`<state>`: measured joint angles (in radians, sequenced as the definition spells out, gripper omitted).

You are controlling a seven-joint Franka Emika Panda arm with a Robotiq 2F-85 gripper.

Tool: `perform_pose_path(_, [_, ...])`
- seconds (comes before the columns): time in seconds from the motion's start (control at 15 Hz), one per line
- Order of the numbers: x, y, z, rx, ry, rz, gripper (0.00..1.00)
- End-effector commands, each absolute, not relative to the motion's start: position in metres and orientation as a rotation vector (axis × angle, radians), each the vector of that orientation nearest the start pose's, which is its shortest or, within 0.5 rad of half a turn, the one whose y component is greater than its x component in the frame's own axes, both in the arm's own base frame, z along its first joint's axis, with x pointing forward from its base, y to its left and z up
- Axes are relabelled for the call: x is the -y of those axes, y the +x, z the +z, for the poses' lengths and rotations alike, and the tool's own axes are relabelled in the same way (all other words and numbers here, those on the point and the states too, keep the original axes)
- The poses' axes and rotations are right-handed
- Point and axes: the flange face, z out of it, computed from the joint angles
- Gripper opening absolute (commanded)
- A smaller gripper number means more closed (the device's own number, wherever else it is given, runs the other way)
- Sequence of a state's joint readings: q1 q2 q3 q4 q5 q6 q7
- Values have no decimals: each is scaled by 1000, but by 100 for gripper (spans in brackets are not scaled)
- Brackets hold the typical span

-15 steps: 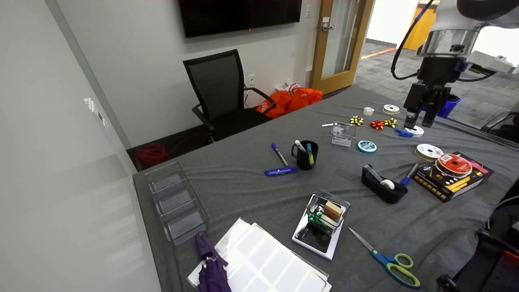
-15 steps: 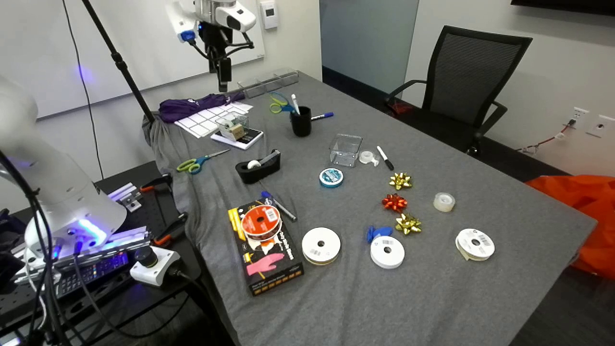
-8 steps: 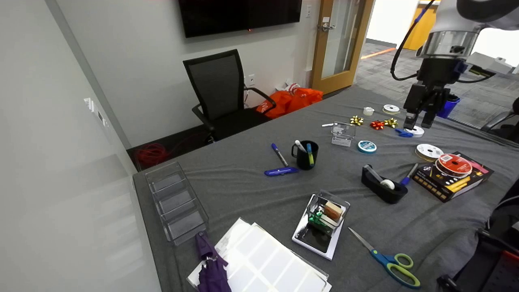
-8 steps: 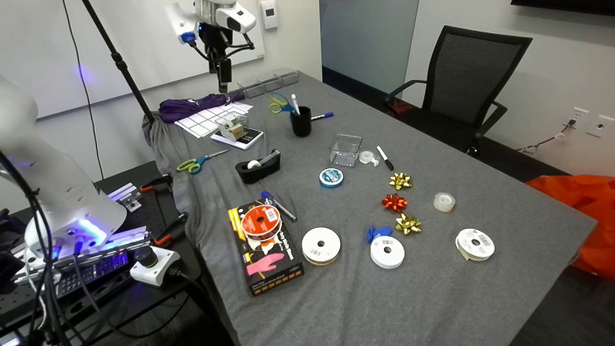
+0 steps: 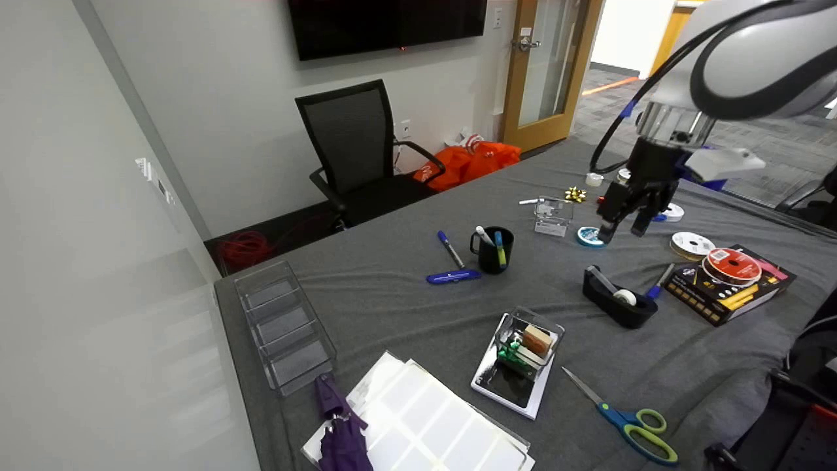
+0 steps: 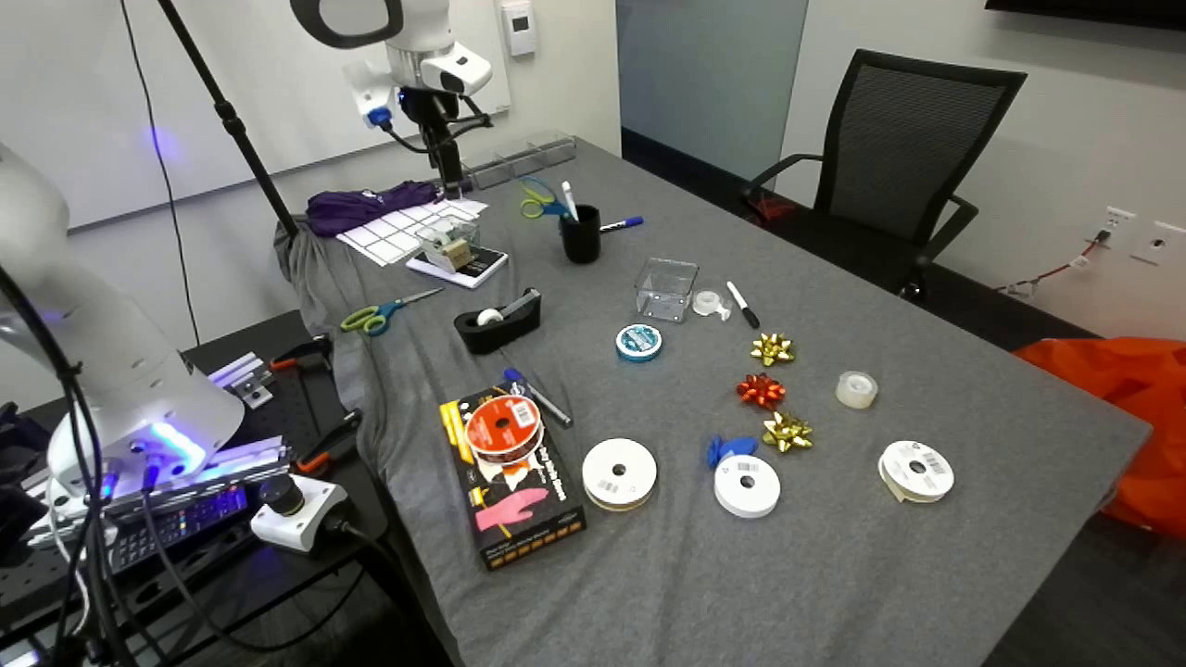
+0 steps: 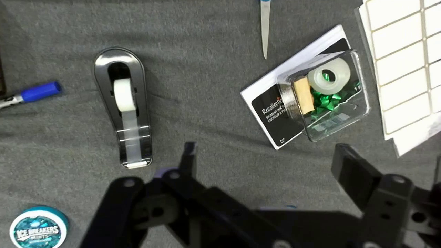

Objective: Move the clear container on the left to the right.

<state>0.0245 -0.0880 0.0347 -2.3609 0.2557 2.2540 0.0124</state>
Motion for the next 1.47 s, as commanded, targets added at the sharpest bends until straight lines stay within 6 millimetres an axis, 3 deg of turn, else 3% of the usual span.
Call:
perform_pose_path(0.0, [-75, 492, 306, -199, -2974, -5, 100])
perform_pose_path(0.2, [-101, 495, 269, -185, -2963, 20, 100])
perform_pose_path(0.47, [-112, 495, 236, -146, -2986, 53, 100])
perform_pose_path(1.4, [-132, 499, 184, -102, -2984, 9, 100])
